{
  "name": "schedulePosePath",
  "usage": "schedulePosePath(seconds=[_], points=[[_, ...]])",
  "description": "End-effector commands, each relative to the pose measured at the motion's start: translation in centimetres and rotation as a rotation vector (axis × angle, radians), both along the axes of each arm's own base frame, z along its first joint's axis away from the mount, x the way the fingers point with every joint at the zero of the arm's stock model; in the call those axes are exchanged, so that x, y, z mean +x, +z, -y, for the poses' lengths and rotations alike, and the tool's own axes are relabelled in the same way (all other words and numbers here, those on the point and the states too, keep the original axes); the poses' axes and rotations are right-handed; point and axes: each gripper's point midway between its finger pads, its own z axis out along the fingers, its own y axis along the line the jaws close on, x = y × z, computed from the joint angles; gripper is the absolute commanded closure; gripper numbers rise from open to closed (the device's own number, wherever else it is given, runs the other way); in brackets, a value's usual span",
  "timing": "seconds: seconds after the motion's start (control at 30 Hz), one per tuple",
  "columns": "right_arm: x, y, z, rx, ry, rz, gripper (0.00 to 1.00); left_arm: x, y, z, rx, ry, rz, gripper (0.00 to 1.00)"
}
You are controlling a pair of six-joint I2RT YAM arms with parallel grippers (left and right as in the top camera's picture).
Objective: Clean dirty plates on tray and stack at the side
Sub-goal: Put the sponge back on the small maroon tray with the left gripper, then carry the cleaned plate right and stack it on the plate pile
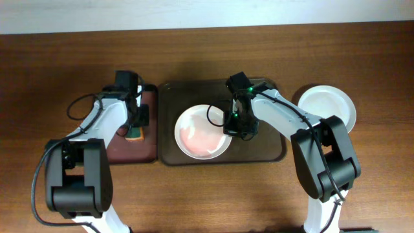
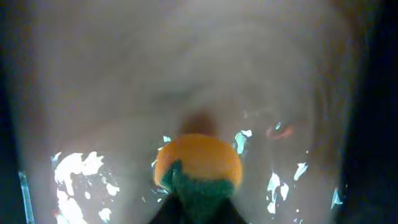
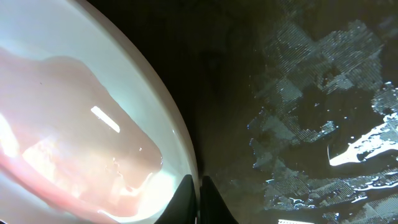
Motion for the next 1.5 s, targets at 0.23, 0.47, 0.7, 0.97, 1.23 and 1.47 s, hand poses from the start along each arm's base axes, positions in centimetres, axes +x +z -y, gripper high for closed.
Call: schedulePosePath(seconds=[0.23, 0.47, 0.7, 0.97, 1.23, 1.47], points=[[1.2, 2.1, 0.9, -0.054, 0.075, 0.105, 0.96, -4.8, 4.1, 2.2, -0.146, -0.024, -0.131, 0.01], [2.1, 8.7, 4.7, -0.238, 0.064, 0.278, 0.96, -4.9, 4.0, 2.2, -0.146, -0.023, -0.136, 0.01], [2.6, 15.2, 5.8, -0.632, 0.128, 0.603, 0.96, -5.0, 4.0, 2.2, -0.146, -0.023, -0.137, 0.0], [1.7, 19.9, 1.4, -0.853, 0.211, 0.898, 0.96, -4.8, 4.1, 2.2, -0.146, -0.024, -0.13, 0.01], [1.9, 21.7, 1.7, -0.938, 0.178, 0.976, 0.96, -4.8, 4.1, 2.2, -0.146, -0.024, -0.13, 0.01], [2.1, 22.3, 2.0, -0.969, 0.155, 1.004, 0.96, -4.8, 4.1, 2.2, -0.146, -0.023, -0.129, 0.0]])
